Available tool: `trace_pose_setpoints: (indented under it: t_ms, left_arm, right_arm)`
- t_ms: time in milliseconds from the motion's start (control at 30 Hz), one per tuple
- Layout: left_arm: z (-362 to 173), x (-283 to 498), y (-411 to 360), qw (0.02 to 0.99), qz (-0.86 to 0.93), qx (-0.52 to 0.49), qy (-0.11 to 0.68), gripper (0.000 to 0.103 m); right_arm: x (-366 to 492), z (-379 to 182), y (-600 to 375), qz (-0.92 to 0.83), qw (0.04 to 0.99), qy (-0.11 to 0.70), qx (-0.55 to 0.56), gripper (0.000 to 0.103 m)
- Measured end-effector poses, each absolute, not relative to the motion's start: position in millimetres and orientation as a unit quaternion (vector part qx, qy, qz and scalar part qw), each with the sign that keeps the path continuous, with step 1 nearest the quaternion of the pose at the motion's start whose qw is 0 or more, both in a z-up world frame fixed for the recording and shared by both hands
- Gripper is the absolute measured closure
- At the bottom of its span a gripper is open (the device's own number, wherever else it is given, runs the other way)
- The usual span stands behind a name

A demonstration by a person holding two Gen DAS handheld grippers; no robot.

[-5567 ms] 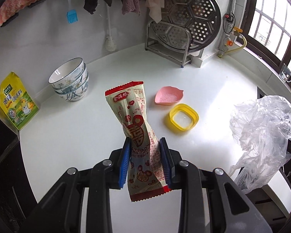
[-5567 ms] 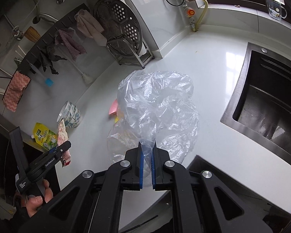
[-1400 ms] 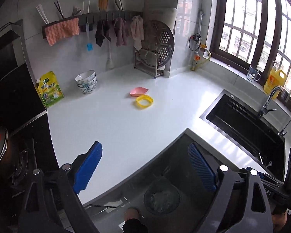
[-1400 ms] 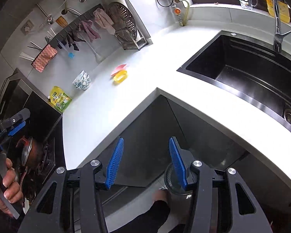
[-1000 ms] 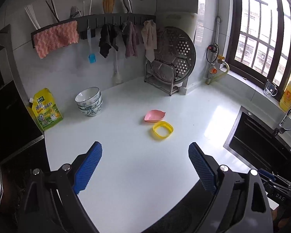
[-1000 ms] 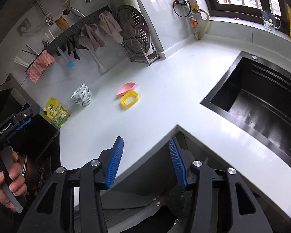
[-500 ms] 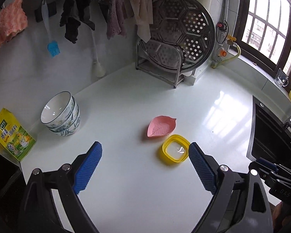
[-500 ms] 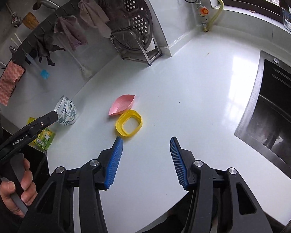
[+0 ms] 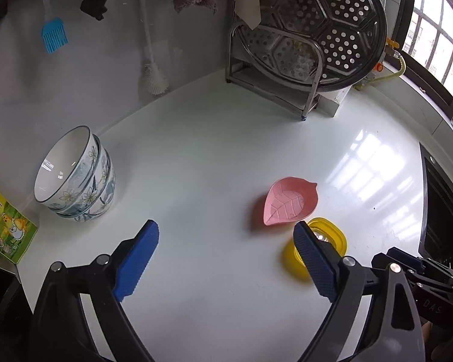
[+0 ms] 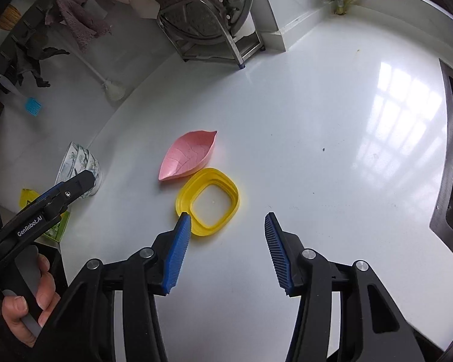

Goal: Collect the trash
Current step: 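Grasp the pink leaf-shaped dish with the left tool while the right tool grasps the yellow lid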

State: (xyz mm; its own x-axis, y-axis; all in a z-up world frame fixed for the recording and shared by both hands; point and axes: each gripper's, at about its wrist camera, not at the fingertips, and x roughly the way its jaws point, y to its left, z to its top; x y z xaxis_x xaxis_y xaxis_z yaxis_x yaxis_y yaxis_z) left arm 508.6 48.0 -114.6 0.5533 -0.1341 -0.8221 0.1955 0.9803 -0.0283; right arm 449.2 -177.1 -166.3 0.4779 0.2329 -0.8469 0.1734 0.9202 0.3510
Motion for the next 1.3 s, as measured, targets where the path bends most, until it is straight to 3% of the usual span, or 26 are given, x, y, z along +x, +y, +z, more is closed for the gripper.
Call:
trace_pose_setpoints:
  t_ms: [400,467,567,633,1100,1200,1300]
  left_arm:
    - [-148,547,42,0.871,-0.107,0.042,0.477,0.014]
    - [-152,552,39,0.870,-0.108,0.047,0.478,0.014]
    - [-158,561,35,0.868,-0.114,0.049,0.481,0.014]
    - [-164,569,31,0.865,-0.122,0.050,0.484,0.014]
    - [-203,601,-6,0.834,-0.191,0.091,0.510,0.014]
    - [-208,602,-13,0.833,-0.196,0.102,0.508,0.022]
    - [-205,599,-20,0.836,-0.207,0.108,0.496,0.042]
  right_arm:
    - [484,-209,-152,-0.028,0.830,0.539,0.141,0.056]
    - [486,-212,-147,-0.028,0.828,0.545,0.128,0.075]
    - [487,-212,-145,-0.022,0.829,0.546,0.120,0.090]
    - [488,-212,-147,-0.021,0.830,0.545,0.117,0.094]
    - [468,-210,-209,-0.070,0.828,0.535,0.153,0.096]
    - [462,-209,-218,-0.075,0.827,0.534,0.161,0.096]
    - [458,-210,-223,-0.076,0.827,0.531,0.169,0.096]
